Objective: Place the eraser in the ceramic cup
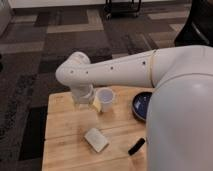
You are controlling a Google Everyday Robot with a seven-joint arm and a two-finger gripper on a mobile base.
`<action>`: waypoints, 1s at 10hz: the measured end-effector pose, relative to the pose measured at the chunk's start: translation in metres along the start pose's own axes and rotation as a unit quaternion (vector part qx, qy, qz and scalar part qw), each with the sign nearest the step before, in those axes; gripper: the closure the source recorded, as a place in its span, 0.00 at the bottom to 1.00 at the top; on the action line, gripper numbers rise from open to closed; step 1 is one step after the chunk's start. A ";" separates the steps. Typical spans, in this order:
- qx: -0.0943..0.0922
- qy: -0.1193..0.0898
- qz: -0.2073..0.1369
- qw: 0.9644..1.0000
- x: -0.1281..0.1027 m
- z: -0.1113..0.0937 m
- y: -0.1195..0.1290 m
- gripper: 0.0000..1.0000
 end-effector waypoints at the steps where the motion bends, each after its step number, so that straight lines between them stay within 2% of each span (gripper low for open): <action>1: 0.000 0.000 0.000 1.000 0.000 0.000 0.000 0.35; 5: 0.000 0.000 0.000 1.000 -0.001 0.002 -0.004 0.35; 7: -0.010 -0.004 0.002 1.000 -0.009 0.007 -0.023 0.35; 8: -0.023 -0.011 0.007 1.000 -0.016 0.008 -0.042 0.35; 10: -0.034 -0.023 0.017 0.999 -0.023 0.004 -0.065 0.35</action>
